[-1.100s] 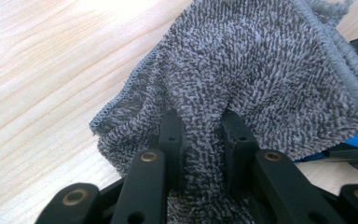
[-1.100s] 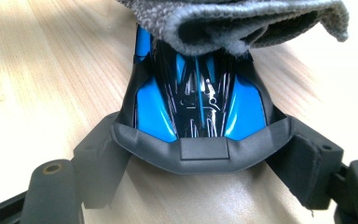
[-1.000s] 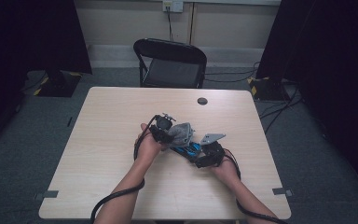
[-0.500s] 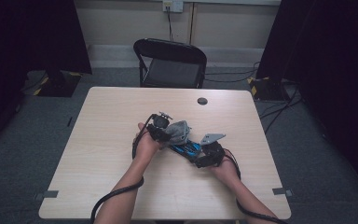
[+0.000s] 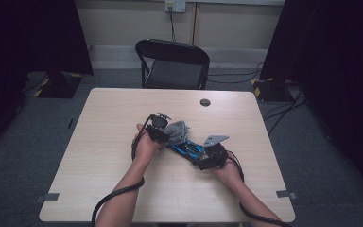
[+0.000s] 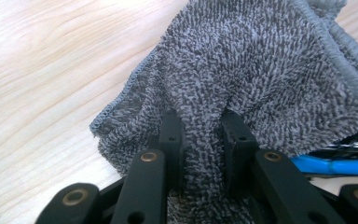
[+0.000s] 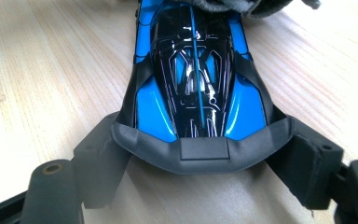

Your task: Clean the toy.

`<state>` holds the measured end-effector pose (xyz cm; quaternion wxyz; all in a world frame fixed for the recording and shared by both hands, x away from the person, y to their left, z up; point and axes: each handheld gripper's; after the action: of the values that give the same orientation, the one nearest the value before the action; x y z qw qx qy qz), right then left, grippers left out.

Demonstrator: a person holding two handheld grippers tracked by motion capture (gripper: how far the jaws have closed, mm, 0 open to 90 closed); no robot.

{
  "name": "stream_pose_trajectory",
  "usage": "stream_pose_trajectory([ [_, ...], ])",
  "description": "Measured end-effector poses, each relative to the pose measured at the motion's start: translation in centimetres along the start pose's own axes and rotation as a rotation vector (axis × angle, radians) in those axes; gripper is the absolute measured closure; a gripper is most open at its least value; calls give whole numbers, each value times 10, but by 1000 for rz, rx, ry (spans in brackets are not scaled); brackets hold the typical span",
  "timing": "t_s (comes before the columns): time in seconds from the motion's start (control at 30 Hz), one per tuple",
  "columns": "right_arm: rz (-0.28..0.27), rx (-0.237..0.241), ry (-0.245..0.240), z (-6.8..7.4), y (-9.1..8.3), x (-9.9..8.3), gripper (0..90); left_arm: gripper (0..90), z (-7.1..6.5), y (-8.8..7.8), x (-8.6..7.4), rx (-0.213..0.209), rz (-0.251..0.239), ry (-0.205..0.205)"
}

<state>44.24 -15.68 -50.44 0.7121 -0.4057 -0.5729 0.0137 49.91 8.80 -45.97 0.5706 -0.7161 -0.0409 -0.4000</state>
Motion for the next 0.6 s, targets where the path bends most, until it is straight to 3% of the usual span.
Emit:
stream_pose_trajectory([
  [0.6,-1,0,1,0,0,0,241,735,23,-7,-17,30,14,-47],
])
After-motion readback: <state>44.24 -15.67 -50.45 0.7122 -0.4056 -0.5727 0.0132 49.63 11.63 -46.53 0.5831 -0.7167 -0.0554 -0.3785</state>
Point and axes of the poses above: each handheld gripper's, and its own axes: y roughly forward along the jaws, x roughly out of its top, z roughly to its left, and after that the axes turned 6 degrees about -z, right-handed
